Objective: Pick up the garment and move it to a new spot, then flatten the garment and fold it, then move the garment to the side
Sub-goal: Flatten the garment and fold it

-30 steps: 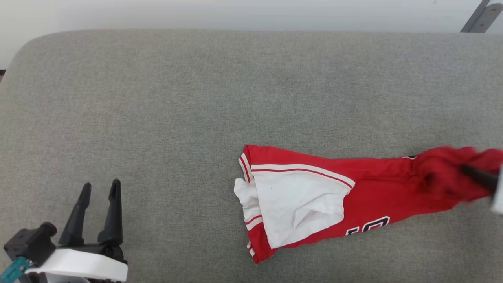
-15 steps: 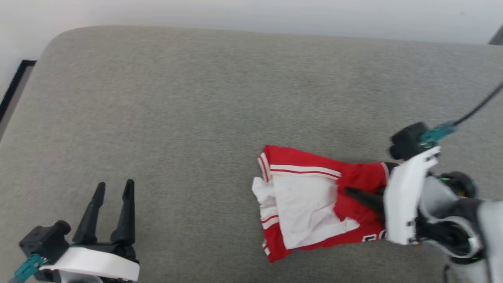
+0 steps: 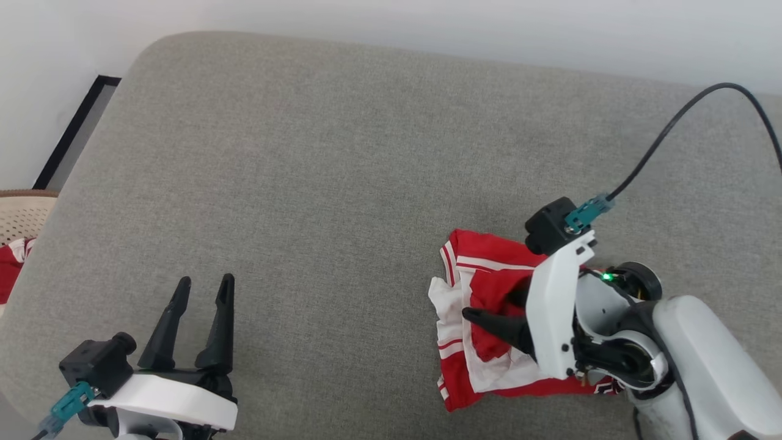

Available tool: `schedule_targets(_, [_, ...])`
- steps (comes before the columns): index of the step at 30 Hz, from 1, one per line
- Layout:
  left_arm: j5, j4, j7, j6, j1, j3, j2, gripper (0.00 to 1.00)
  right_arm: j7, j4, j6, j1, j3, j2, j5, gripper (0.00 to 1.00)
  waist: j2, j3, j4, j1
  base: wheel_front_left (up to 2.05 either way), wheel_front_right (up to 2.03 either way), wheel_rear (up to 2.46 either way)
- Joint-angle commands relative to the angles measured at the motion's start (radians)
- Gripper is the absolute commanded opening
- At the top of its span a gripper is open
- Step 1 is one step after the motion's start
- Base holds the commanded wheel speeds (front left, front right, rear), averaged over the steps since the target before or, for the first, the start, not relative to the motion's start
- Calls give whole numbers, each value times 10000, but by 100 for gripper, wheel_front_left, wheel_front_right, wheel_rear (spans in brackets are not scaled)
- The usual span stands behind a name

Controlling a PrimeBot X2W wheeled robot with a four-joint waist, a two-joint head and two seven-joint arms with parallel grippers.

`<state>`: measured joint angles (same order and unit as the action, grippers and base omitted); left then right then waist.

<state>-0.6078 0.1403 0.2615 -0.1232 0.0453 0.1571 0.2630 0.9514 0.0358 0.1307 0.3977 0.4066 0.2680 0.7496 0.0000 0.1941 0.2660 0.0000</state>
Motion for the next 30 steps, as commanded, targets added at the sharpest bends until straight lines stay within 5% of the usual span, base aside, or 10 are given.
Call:
schedule_targets(1, [-5,56,43,-29,59,-48,57,100,-109,24,0,54,9,127,121,100,0,-98,-10,0,0,0,0])
schedule_targets(16, [62,-352,44,-52,-699,-984,230,100,-1087,-1599,0,-644,-1875,491,302,100,0,-640,-1055,0,0,0,0])
schedule_targets(30, [570,-607,44,-55,-1228,-1837,154,100,-4937,-1668,0,-2279,-3144,796,-318,100,0,-1169,-2174,0,0,0,0])
